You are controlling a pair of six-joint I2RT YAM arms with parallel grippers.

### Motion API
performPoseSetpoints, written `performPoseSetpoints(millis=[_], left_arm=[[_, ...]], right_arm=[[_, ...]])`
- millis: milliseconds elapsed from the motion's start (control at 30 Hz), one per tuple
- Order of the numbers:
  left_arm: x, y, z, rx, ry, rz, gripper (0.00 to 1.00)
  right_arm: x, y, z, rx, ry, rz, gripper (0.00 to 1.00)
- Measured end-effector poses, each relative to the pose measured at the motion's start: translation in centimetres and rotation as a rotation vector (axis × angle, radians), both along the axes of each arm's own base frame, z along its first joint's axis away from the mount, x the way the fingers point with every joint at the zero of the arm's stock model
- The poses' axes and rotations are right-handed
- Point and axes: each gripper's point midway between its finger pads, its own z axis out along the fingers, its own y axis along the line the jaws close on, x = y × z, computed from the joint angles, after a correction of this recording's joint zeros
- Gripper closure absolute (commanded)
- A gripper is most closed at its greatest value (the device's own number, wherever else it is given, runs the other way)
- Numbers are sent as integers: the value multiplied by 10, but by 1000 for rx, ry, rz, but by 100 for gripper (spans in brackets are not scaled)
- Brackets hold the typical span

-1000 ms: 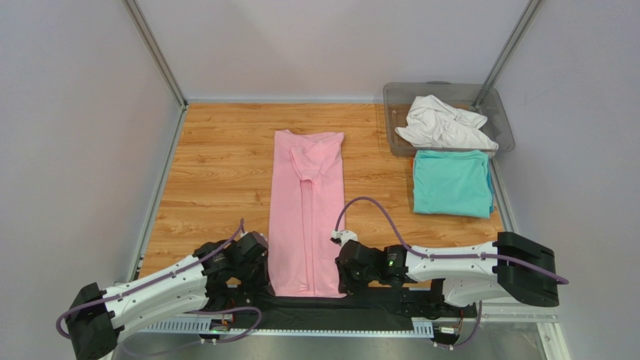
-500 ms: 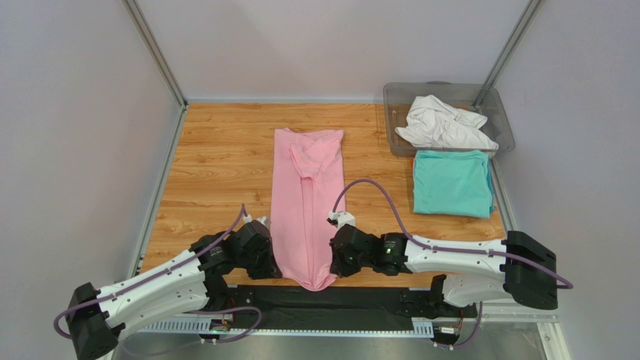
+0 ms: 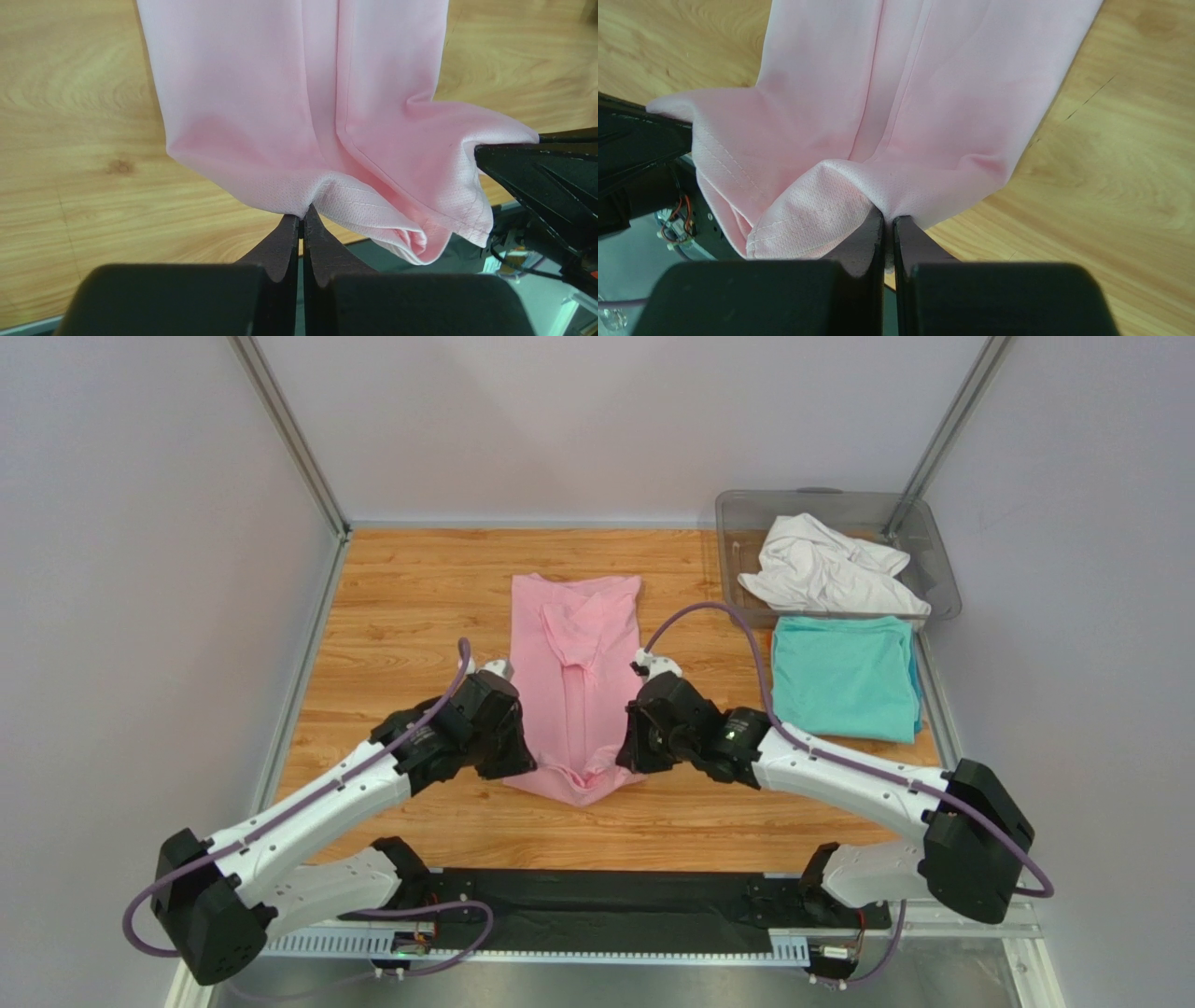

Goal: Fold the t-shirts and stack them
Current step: Fold the tshirt

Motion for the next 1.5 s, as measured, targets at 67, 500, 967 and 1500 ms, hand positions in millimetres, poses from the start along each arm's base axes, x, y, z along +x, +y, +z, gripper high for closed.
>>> performPoseSetpoints(millis=[67,500,967,1500], left_arm=[[13,1,5,11,-18,12,100],[104,10,10,56,-7,82,100],[156,18,-30,119,89,100,100],[189,25,-43,122,95,114,0]], right_arm=[[14,-1,3,7,2,-19,100],[100,-3,23,57,8,-119,100],[156,-11,-21,15,103,-179,96],[190,-10,-35,42,107,-141,0]])
